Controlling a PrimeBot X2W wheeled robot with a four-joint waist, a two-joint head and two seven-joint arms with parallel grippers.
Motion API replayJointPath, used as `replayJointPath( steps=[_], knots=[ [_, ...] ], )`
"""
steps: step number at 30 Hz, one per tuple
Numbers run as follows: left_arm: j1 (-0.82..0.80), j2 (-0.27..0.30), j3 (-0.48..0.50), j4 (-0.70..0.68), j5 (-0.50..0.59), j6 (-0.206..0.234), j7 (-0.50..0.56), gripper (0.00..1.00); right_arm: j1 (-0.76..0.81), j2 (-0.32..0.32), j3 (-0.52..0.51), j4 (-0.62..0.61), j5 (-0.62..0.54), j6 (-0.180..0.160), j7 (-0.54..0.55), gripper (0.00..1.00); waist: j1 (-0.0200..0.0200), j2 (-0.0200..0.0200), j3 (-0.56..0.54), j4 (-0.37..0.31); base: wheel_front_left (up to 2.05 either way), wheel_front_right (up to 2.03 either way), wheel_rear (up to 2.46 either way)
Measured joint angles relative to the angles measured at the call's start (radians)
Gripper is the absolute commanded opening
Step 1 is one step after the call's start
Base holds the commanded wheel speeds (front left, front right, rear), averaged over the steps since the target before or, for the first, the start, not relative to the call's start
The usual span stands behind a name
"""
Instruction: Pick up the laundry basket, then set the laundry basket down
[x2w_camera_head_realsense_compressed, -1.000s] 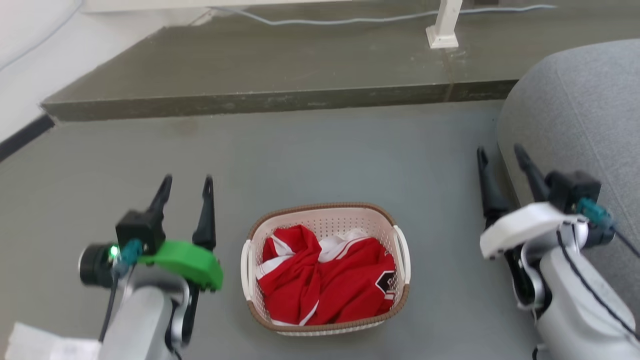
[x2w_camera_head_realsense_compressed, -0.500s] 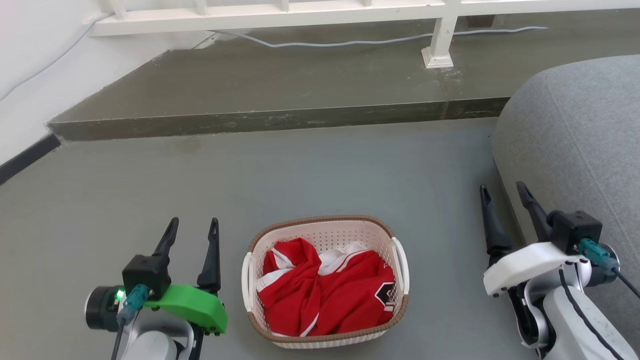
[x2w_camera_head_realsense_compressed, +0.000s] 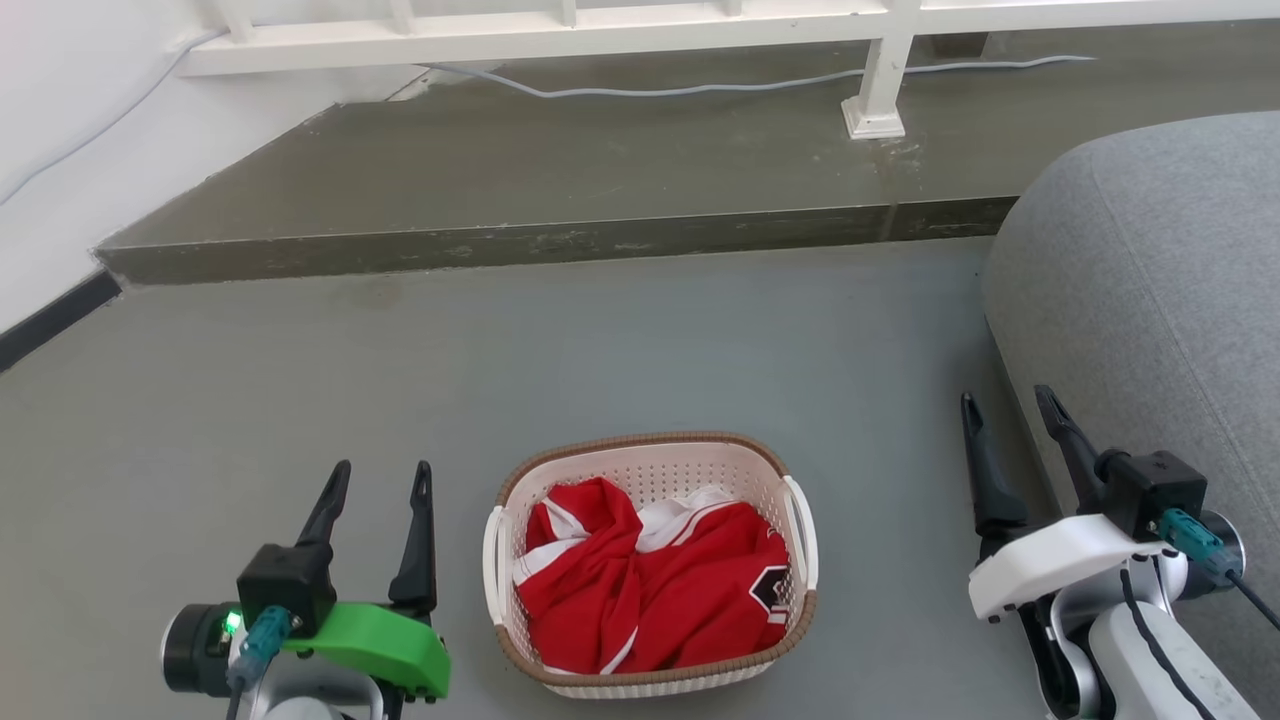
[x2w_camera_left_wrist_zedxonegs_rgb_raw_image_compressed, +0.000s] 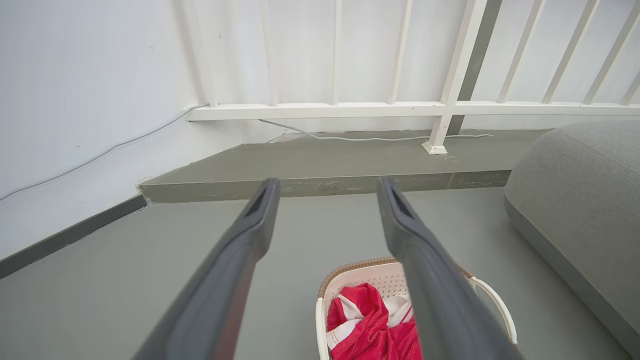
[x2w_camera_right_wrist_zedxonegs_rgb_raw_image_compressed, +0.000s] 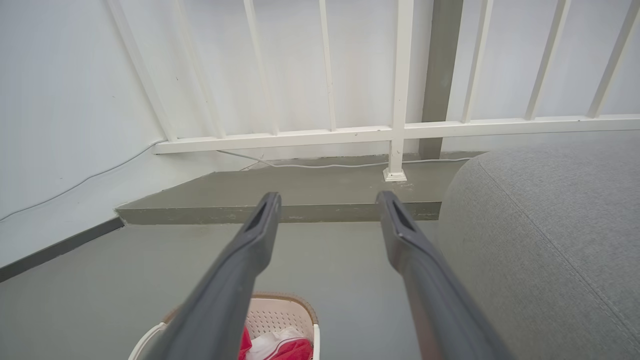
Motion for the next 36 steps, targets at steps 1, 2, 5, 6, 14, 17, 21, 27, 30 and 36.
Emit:
replayJointPath(
  steps=[1,2,5,6,14,17,21,27,30,36],
  knots=[
    [0.007,0.0,0.001,-0.004,0.008,0.0,0.0,1.0,0.003,0.0,-0.002,-0.002,-0.001,0.0,0.0,1.0,0.0,0.0,0.001,0.0,0.0,0.0,0.0],
    [0.011,0.0,0.001,-0.006,0.011,0.0,0.002,1.0,0.006,0.0,-0.003,-0.005,-0.005,0.0,0.0,1.0,0.0,0.0,0.001,0.0,0.0,0.0,0.0],
    [0.018,-0.001,0.008,-0.019,0.018,0.0,0.005,1.0,0.018,0.001,-0.008,-0.012,-0.009,0.0,0.0,1.0,0.0,0.0,0.003,-0.001,0.0,0.0,0.0],
    [0.021,-0.002,0.012,-0.021,0.02,0.0,0.006,1.0,0.019,0.001,-0.009,-0.013,-0.01,0.0,0.0,1.0,0.0,0.0,0.003,-0.001,0.0,0.0,0.0],
    [0.036,-0.008,0.025,-0.012,0.033,0.007,0.015,0.0,0.033,0.015,-0.011,-0.005,-0.011,0.0,0.001,0.0,0.0,0.0,0.006,-0.002,0.0,0.0,0.0],
    [0.049,-0.013,0.022,0.01,0.03,0.007,0.015,0.0,0.058,0.027,-0.008,0.014,-0.007,0.001,0.002,0.0,0.0,0.0,0.006,-0.002,0.0,0.0,0.0],
    [0.053,-0.017,0.024,0.008,0.003,-0.002,0.015,0.0,0.062,0.033,-0.011,0.013,0.019,0.01,0.002,0.0,0.0,0.0,0.005,-0.001,0.0,0.0,0.0],
    [0.067,-0.026,0.031,0.003,-0.07,-0.012,0.023,0.0,0.063,0.039,-0.02,0.008,0.096,0.02,0.01,0.0,0.0,0.0,0.001,0.003,0.0,0.0,0.0],
    [0.067,-0.028,0.04,-0.001,-0.124,-0.017,0.033,0.0,0.063,0.04,-0.028,0.006,0.145,0.028,0.016,0.0,0.0,0.0,-0.001,0.004,0.0,0.0,0.0],
    [0.067,-0.031,0.068,-0.002,-0.213,-0.031,0.055,0.0,0.062,0.047,-0.057,0.005,0.242,0.04,0.041,0.0,0.0,0.0,-0.004,0.007,0.0,0.0,0.0]
  ],
)
